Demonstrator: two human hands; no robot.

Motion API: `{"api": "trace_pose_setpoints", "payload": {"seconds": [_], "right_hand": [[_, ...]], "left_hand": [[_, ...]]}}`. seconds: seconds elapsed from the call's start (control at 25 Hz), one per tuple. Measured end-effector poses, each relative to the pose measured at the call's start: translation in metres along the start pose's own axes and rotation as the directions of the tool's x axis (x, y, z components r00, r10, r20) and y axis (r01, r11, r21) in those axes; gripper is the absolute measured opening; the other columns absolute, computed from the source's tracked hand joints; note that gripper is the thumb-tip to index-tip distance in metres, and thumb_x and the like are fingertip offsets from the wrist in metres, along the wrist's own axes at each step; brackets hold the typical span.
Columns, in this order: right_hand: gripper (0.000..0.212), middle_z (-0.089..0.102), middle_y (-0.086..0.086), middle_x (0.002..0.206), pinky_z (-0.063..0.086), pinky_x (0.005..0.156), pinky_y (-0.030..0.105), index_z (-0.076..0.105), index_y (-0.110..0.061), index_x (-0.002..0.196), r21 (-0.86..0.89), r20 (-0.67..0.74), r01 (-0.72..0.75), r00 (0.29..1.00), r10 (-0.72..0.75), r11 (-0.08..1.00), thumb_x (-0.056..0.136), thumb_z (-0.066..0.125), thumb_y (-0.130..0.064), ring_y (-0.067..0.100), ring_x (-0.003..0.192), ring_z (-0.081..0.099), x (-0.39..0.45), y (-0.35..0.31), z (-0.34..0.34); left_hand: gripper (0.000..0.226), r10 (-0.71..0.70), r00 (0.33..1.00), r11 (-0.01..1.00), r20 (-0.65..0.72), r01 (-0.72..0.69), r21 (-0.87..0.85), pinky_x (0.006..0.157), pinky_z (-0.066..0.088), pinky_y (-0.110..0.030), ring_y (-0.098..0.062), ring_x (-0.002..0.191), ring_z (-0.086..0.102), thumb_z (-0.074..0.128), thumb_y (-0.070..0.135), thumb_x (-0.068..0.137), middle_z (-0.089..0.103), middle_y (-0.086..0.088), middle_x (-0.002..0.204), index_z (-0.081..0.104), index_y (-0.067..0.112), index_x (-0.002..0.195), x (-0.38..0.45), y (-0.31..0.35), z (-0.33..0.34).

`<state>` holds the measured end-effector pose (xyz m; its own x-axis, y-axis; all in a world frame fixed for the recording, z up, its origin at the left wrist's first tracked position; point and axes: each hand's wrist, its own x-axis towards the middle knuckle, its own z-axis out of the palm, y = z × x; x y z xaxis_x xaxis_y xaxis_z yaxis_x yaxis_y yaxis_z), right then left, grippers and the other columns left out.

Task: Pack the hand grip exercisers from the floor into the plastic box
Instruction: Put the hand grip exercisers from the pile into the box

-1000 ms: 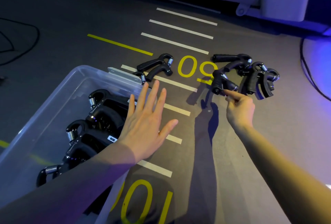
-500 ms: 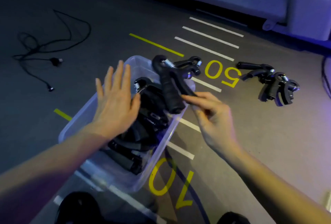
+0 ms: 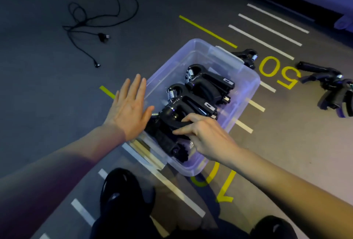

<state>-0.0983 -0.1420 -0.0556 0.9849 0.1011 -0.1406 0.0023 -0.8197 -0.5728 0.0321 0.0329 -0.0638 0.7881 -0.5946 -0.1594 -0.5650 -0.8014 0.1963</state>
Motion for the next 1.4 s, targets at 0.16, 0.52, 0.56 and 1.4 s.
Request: {"api": "trace_pose_setpoints", "payload": {"seconds": [0.16,0.52,0.56,1.4], "right_hand": [[0.044,0.048,0.0,0.137,0.028,0.081,0.014,0.062,-0.028,0.124,-0.07,0.146,-0.024,0.989,0.034,0.997,0.092,0.044,-0.003,0.021,0.12,0.05,0.013,0.003,-0.004],[0.031,0.024,0.005,0.156,0.037,0.101,0.037,0.058,-0.024,0.121,-0.368,0.372,-0.027,0.912,0.174,0.929,0.096,0.04,-0.026,0.03,0.133,0.042,0.026,-0.009,0.001],[0.032,0.024,0.003,0.156,0.041,0.097,0.037,0.053,-0.024,0.126,-0.343,0.348,-0.039,0.923,0.165,0.938,0.096,0.041,-0.03,0.032,0.128,0.046,0.024,-0.011,0.002],[0.07,0.012,0.009,0.159,0.012,0.117,0.033,0.019,-0.009,0.15,-0.006,-0.574,-0.479,0.72,0.389,0.878,0.093,0.027,-0.05,0.023,0.146,0.011,-0.046,0.134,-0.044]], "left_hand": [[0.074,0.034,0.999,0.999,0.011,-0.034,-0.039,0.116,0.013,-0.045,-0.028,0.144,0.0,0.037,0.039,0.095,0.0,-0.009,0.157,-0.005,0.008,0.148,0.0,-0.004,0.007],[0.076,0.018,1.0,1.0,0.023,-0.018,-0.012,0.115,0.019,-0.047,-0.029,0.143,0.007,0.039,0.036,0.095,0.004,-0.009,0.157,-0.008,0.008,0.148,-0.001,-0.003,0.007],[0.076,0.018,1.0,1.0,0.019,-0.017,-0.005,0.114,0.019,-0.047,-0.03,0.143,0.008,0.039,0.036,0.095,0.005,-0.009,0.157,-0.007,0.008,0.148,-0.001,-0.002,0.007],[0.082,0.369,0.92,0.929,-0.128,-0.366,0.047,0.108,-0.01,-0.047,-0.029,0.144,-0.002,0.012,0.063,0.084,-0.007,-0.007,0.157,0.002,0.013,0.149,0.036,0.156,0.006]]}}
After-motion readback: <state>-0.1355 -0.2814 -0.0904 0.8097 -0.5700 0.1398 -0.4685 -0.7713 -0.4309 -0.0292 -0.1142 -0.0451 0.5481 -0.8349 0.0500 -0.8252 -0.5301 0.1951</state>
